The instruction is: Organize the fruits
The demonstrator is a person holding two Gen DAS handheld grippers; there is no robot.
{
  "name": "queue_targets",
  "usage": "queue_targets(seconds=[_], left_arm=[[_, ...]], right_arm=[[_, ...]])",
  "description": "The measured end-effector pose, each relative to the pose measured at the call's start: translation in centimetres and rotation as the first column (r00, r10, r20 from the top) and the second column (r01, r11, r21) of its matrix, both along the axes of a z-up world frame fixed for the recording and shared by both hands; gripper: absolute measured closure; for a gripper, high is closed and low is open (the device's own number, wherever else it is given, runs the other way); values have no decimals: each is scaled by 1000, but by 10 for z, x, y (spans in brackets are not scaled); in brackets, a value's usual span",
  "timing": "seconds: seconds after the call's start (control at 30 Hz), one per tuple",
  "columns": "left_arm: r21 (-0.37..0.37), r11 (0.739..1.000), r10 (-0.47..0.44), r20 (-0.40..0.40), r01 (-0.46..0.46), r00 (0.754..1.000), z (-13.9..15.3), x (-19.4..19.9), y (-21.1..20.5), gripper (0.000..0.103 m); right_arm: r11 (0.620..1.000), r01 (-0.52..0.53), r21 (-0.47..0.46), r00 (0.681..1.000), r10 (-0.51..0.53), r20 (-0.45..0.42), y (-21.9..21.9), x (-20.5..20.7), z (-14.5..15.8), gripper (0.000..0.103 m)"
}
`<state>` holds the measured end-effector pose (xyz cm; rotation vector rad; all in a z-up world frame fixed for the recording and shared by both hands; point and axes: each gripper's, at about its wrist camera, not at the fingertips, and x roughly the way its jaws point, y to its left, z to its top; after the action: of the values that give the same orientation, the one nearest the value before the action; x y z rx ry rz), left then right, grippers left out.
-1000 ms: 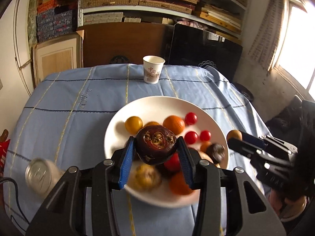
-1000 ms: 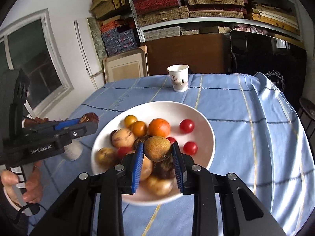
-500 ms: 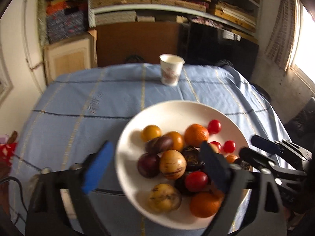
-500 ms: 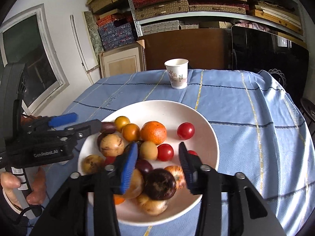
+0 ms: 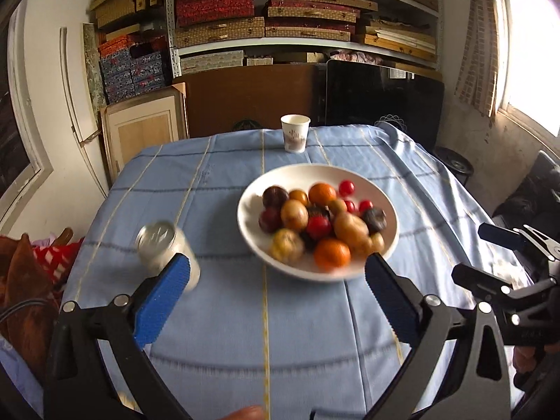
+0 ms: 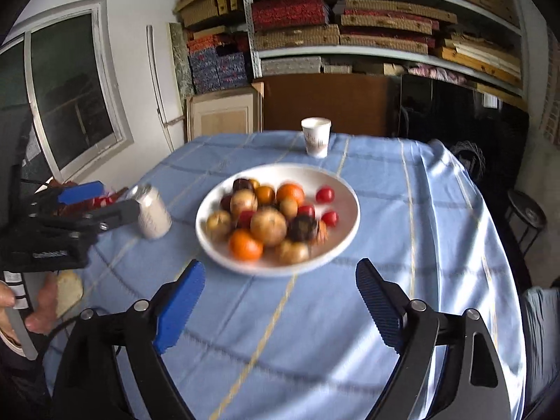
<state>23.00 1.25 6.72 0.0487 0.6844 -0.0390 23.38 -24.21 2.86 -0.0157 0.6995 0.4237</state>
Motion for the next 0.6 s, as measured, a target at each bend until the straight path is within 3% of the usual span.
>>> queue_targets(seconds=[0.33,0.6], left_arm=[[13,999,-41,62,40,997,4,-95,-11,5],[19,998,-65,62,63,996,0,-122,-21,5]], right_arm=[[999,12,-51,999,-10,32,-11,-71,3,14],[996,-14,-87,997,21,77,-4,-101,13,14]])
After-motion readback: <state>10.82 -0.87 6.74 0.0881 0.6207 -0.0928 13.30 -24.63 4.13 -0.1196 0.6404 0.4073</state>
